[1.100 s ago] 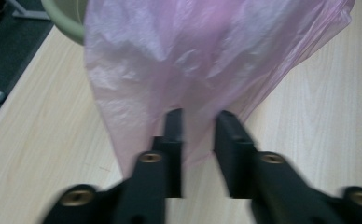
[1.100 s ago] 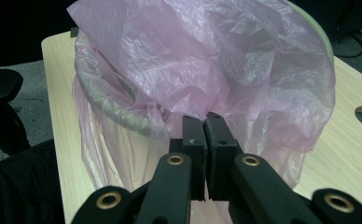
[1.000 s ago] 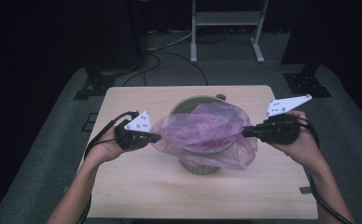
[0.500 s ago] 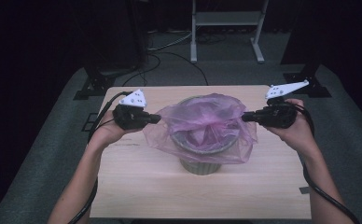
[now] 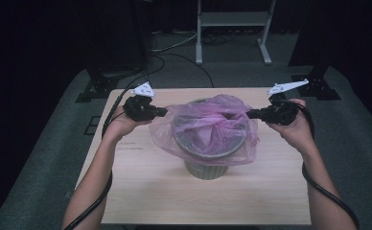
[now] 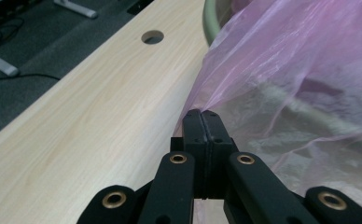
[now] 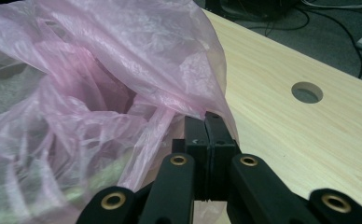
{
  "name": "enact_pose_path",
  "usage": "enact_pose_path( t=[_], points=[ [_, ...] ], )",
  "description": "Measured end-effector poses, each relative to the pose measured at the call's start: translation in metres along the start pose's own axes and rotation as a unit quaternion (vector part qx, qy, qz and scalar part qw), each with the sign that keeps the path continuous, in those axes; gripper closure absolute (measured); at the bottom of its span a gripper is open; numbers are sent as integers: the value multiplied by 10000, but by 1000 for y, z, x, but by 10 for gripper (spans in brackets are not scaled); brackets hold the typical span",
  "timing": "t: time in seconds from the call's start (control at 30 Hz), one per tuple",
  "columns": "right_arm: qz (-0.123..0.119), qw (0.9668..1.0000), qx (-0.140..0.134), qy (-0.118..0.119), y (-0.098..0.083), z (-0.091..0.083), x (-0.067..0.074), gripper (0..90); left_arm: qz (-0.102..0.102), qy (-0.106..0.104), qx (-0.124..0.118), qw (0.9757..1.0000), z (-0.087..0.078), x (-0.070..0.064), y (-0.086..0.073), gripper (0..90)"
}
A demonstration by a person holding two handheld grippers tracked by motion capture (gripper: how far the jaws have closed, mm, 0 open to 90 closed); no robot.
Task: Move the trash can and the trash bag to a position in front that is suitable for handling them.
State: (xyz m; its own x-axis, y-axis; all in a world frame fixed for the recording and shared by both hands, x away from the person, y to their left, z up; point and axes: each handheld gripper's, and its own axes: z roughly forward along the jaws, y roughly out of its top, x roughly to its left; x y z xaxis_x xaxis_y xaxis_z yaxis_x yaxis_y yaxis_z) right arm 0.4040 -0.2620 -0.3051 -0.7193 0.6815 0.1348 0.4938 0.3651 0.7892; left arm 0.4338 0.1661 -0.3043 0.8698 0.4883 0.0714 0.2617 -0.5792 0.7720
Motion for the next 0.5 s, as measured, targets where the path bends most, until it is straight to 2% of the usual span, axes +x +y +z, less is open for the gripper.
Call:
enact_pose_path(
  t=[0.1, 0.13, 0.2, 0.27, 0.37, 0.4, 0.5],
  points=[
    [51, 10000, -7, 76, -1, 4, 0, 900, -43, -78, 80, 9999, 6, 0, -3, 900],
    [42, 9998, -19, 184, -3, 7, 2, 900, 10, -140, 130, 9998, 9, -2, -4, 900],
    [36, 9998, -16, 169, -3, 8, 3, 900, 67, -188, 188, 9996, 11, -6, -4, 900],
    [54, 9995, -63, 297, -5, 10, 4, 900, 112, -295, 127, 9994, 13, -11, -1, 900],
    [33, 9994, -44, 341, -5, 10, 5, 900, 163, -344, 133, 9992, 14, -15, 1, 900],
    [-12, 9994, 1, 340, -6, 10, 8, 900, 243, -300, 214, 9990, 14, -17, 2, 900],
    [-33, 9993, 15, 376, -6, 9, 10, 900, 228, -366, 193, 9989, 12, -19, 0, 900]
  ],
)
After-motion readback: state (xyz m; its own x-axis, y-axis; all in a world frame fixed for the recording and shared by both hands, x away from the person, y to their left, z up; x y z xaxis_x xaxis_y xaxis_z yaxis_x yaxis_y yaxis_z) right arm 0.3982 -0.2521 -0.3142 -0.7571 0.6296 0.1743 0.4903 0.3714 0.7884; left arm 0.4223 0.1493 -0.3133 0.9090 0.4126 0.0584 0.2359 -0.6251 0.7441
